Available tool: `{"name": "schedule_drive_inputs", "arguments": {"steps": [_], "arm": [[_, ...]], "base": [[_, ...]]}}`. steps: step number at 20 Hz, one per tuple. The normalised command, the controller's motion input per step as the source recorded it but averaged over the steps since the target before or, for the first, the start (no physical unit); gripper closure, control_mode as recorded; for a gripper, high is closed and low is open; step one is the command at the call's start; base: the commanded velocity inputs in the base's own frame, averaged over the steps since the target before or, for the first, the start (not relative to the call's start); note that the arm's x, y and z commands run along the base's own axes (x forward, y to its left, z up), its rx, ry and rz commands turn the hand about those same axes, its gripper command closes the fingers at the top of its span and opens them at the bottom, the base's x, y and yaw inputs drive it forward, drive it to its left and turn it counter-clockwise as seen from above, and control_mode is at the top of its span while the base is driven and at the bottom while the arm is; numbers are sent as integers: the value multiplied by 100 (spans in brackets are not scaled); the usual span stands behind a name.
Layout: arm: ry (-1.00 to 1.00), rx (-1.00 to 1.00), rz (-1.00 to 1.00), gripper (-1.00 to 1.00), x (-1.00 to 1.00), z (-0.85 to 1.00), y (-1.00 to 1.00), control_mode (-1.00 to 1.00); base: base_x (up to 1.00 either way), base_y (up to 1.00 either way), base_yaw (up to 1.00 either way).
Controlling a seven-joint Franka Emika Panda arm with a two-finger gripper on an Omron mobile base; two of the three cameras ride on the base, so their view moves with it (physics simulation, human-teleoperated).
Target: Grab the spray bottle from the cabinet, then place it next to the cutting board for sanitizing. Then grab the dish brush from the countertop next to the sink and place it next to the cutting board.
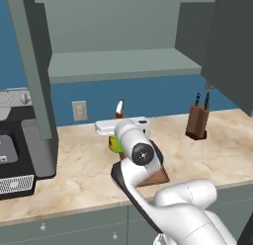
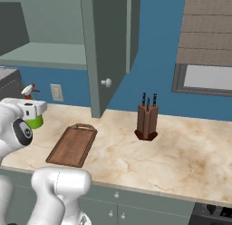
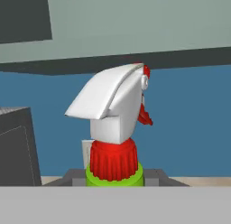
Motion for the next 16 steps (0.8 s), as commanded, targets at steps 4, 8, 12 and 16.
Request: {"name": "schedule_drive_inputs", "arguments": {"steps": [4, 8, 12, 16], "arm": [[2, 0, 0, 100, 62, -45, 1, -100], [5, 0, 0, 100, 49, -32, 6, -100], [6, -1, 0, 100, 48, -36, 24, -100], [8, 0, 0, 100, 34, -31, 20, -100]], "base": [[0, 0, 0], [0, 0, 0], [0, 0, 0], [0, 0, 0]]}}
